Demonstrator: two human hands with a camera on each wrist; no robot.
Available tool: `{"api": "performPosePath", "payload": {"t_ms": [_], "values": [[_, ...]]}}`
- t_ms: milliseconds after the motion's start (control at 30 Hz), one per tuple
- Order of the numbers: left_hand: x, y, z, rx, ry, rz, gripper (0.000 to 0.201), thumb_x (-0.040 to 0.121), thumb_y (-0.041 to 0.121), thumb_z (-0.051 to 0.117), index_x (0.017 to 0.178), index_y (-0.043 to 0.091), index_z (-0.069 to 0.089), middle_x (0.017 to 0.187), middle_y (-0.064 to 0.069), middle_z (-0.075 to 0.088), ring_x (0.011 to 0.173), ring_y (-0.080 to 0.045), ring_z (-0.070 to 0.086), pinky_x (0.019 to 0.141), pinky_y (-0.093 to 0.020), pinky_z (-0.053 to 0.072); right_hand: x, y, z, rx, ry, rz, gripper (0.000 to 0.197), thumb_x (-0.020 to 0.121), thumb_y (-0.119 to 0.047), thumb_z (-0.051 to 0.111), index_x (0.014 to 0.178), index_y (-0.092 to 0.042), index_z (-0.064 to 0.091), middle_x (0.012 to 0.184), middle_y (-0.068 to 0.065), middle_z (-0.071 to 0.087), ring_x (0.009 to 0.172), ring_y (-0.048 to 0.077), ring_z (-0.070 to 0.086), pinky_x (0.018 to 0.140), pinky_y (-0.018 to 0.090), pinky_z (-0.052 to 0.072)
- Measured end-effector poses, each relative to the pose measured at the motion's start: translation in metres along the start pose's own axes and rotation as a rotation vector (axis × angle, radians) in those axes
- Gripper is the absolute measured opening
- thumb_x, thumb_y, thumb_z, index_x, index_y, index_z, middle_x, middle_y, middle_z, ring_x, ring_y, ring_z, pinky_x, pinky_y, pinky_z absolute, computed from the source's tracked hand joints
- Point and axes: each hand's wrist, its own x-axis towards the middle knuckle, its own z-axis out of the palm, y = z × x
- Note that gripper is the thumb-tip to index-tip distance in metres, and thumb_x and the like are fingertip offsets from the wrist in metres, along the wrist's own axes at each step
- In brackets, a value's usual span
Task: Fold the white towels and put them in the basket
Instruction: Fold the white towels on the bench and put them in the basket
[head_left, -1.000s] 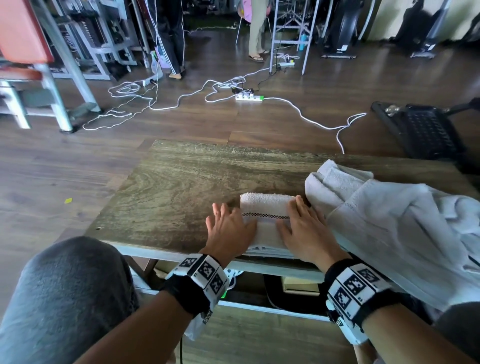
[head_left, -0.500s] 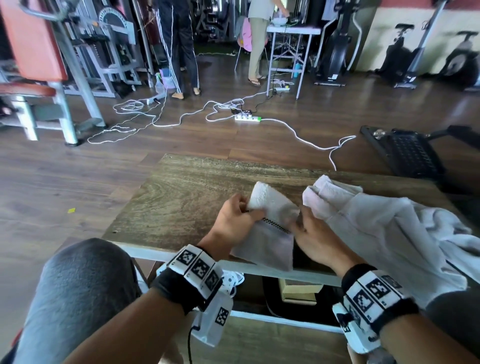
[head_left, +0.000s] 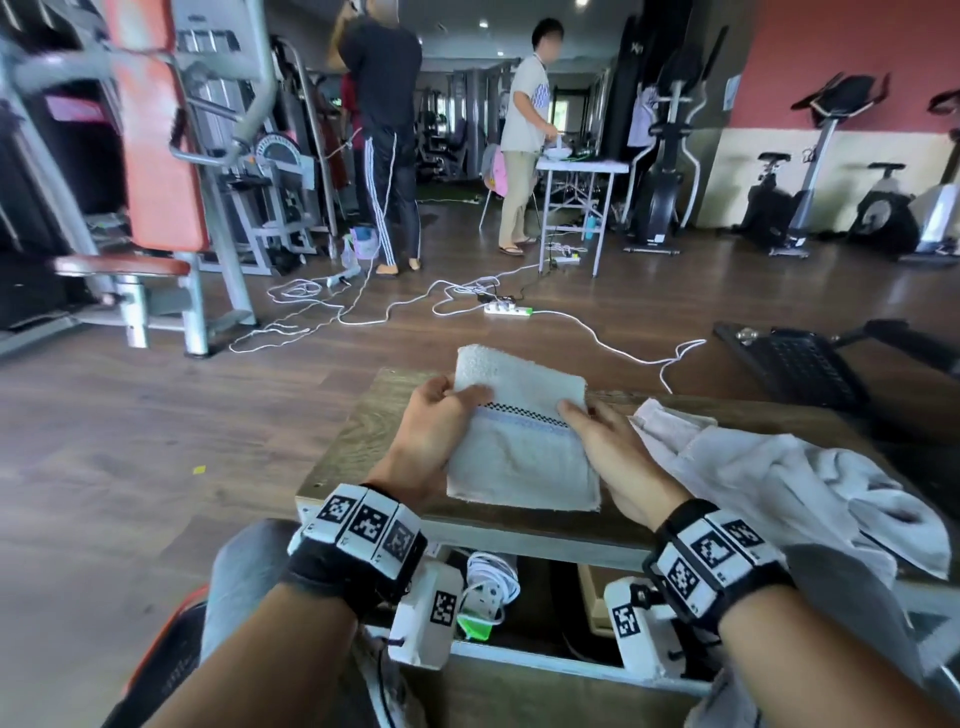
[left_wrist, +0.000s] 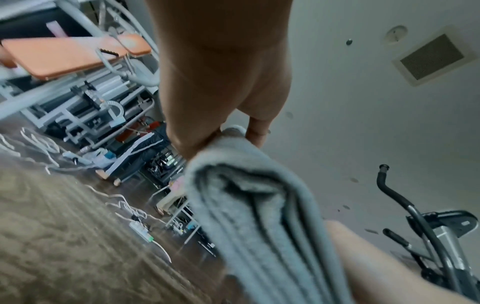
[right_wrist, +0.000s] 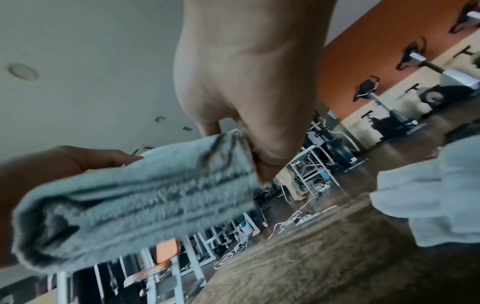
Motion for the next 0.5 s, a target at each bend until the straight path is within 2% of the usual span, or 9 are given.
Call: {"api": "performPosePath", "payload": {"t_ms": [33, 67, 100, 133, 167, 200, 300, 400, 500], "values": [[-0.005, 0.002, -0.009, 0.033, 0.02, 0.022, 0.019, 0.087, 0.016, 0.069, 0.101, 0.006, 0.063, 0.092, -0.017, 0.073, 0.083, -0.034, 0.072, 0.076, -0.052, 0.059, -0.008, -0.009, 0.006, -0.055, 0.012, -0.031, 0.041, 0.088, -0.06, 0.06, 0.115, -0.029, 0.061, 0.111, -0.005, 0.065, 0.11, 0.017, 0.061, 0.106, 0.045, 0.045], [-0.01, 0.003, -0.017, 0.075, 0.048, 0.049, 0.02, 0.087, 0.021, 0.068, 0.101, 0.008, 0.063, 0.093, -0.015, 0.074, 0.085, -0.032, 0.072, 0.079, -0.051, 0.059, -0.013, -0.015, 0.012, -0.098, 0.013, -0.065, 0.038, 0.094, -0.056, 0.055, 0.117, -0.027, 0.059, 0.105, 0.001, 0.062, 0.101, 0.017, 0.06, 0.099, 0.043, 0.047], [-0.014, 0.004, -0.025, 0.112, 0.083, 0.074, 0.023, 0.087, 0.027, 0.068, 0.101, 0.01, 0.063, 0.095, -0.013, 0.074, 0.088, -0.032, 0.072, 0.081, -0.052, 0.058, -0.017, -0.021, 0.019, -0.14, 0.004, -0.108, 0.03, 0.098, -0.053, 0.051, 0.11, -0.026, 0.058, 0.099, 0.004, 0.061, 0.09, 0.016, 0.059, 0.086, 0.038, 0.049], [-0.018, 0.005, -0.032, 0.141, 0.122, 0.095, 0.027, 0.085, 0.033, 0.068, 0.101, 0.012, 0.063, 0.096, -0.011, 0.074, 0.09, -0.031, 0.072, 0.084, -0.052, 0.057, -0.02, -0.028, 0.027, -0.17, -0.004, -0.164, 0.025, 0.1, -0.05, 0.048, 0.1, -0.026, 0.055, 0.089, 0.002, 0.057, 0.076, 0.014, 0.054, 0.071, 0.033, 0.046], [-0.022, 0.005, -0.039, 0.17, 0.164, 0.108, 0.031, 0.084, 0.038, 0.067, 0.101, 0.013, 0.062, 0.096, -0.01, 0.074, 0.09, -0.029, 0.071, 0.085, -0.05, 0.057, -0.025, -0.036, 0.035, -0.197, -0.007, -0.208, 0.025, 0.102, -0.046, 0.047, 0.092, -0.023, 0.052, 0.081, 0.0, 0.052, 0.067, 0.013, 0.048, 0.061, 0.031, 0.039], [-0.026, 0.006, -0.046, 0.196, 0.206, 0.121, 0.032, 0.085, 0.04, 0.064, 0.102, 0.013, 0.06, 0.096, -0.009, 0.073, 0.089, -0.027, 0.071, 0.084, -0.047, 0.057, -0.028, -0.043, 0.044, -0.211, -0.005, -0.258, 0.027, 0.102, -0.044, 0.046, 0.091, -0.02, 0.05, 0.078, 0.0, 0.05, 0.065, 0.013, 0.046, 0.058, 0.031, 0.036], [-0.041, 0.011, -0.066, 0.291, 0.361, 0.178, 0.028, 0.096, 0.037, 0.055, 0.102, 0.01, 0.055, 0.093, -0.005, 0.068, 0.085, -0.02, 0.066, 0.07, -0.03, 0.051, -0.031, -0.053, 0.07, -0.258, -0.045, -0.323, 0.032, 0.102, -0.045, 0.044, 0.106, -0.014, 0.052, 0.094, 0.005, 0.06, 0.077, 0.017, 0.055, 0.062, 0.033, 0.041], [-0.059, 0.013, -0.087, 0.354, 0.498, 0.212, 0.026, 0.098, 0.036, 0.051, 0.1, 0.01, 0.053, 0.089, -0.001, 0.063, 0.081, -0.015, 0.059, 0.062, -0.026, 0.042, -0.038, -0.063, 0.097, -0.267, -0.146, -0.336, 0.033, 0.103, -0.043, 0.043, 0.11, -0.012, 0.049, 0.088, 0.0, 0.054, 0.071, 0.013, 0.051, 0.058, 0.03, 0.039], [-0.078, 0.016, -0.112, 0.368, 0.605, 0.179, 0.03, 0.095, 0.041, 0.052, 0.103, 0.012, 0.053, 0.097, -0.005, 0.065, 0.092, -0.024, 0.063, 0.083, -0.038, 0.052, -0.048, -0.072, 0.124, -0.263, -0.261, -0.289, 0.028, 0.103, -0.042, 0.043, 0.11, -0.015, 0.043, 0.093, -0.003, 0.049, 0.074, 0.011, 0.047, 0.063, 0.03, 0.038]]}}
